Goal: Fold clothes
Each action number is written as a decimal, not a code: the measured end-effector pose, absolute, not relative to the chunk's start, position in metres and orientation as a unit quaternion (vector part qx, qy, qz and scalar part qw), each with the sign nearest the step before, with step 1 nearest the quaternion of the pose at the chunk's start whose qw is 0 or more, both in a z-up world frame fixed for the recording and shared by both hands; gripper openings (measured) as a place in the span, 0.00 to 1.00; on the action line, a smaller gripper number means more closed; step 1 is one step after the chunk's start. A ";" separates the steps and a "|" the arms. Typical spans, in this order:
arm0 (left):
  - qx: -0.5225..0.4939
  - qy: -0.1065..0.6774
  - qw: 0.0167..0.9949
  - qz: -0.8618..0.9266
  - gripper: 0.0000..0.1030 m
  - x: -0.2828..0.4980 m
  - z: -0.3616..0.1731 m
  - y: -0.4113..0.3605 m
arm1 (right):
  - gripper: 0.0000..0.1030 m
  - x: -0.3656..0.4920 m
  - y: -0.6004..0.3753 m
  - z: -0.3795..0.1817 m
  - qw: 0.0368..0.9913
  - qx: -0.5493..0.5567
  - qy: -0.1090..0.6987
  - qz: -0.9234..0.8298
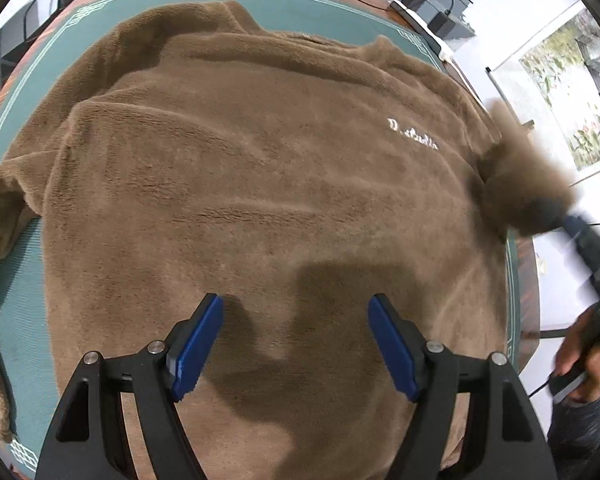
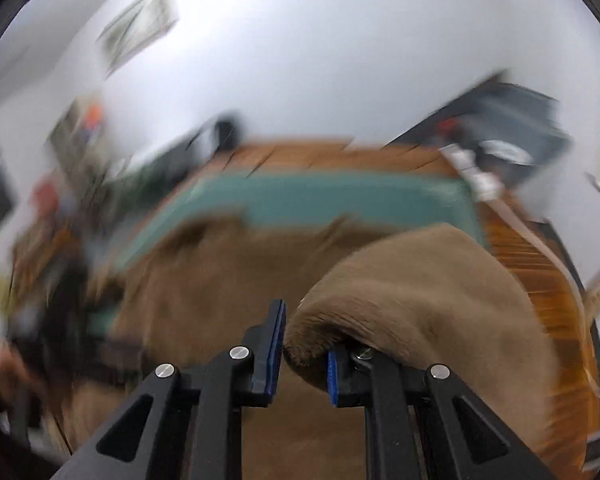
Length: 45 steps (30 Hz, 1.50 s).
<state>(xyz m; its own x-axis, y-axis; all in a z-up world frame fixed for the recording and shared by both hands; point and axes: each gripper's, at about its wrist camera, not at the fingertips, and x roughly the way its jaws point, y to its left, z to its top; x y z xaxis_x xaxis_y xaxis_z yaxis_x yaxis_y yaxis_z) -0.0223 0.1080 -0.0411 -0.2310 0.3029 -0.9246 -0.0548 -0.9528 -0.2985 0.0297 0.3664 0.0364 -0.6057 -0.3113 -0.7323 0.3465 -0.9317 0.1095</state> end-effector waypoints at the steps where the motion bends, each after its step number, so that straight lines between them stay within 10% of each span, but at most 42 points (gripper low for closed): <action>1: -0.609 -0.104 0.112 0.778 0.76 -0.023 -0.042 0.108 | 0.20 0.031 0.361 0.026 0.190 0.421 0.030 -0.886; 4: -0.608 -0.110 0.107 0.779 0.76 -0.024 -0.041 0.105 | 0.38 0.036 0.356 -0.003 0.198 0.463 0.034 -0.864; 6: -0.608 -0.112 0.107 0.779 0.76 -0.026 -0.041 0.107 | 0.75 0.039 0.363 -0.010 0.196 0.472 0.015 -0.859; 19: -0.601 -0.106 0.139 0.780 0.76 -0.030 -0.031 0.131 | 0.75 0.047 0.497 -0.004 0.092 0.427 -0.315 -0.842; 28: -0.600 -0.117 0.122 0.782 0.76 -0.025 -0.029 0.112 | 0.75 -0.030 0.480 -0.026 0.114 0.471 -0.328 -0.811; 34: -0.599 -0.129 0.105 0.783 0.76 -0.027 -0.032 0.102 | 0.75 -0.030 0.416 0.016 0.359 0.393 -0.362 -0.765; 45: -0.587 -0.158 0.120 0.785 0.76 -0.035 -0.028 0.093 | 0.75 -0.013 0.454 -0.010 0.227 0.438 -0.332 -0.804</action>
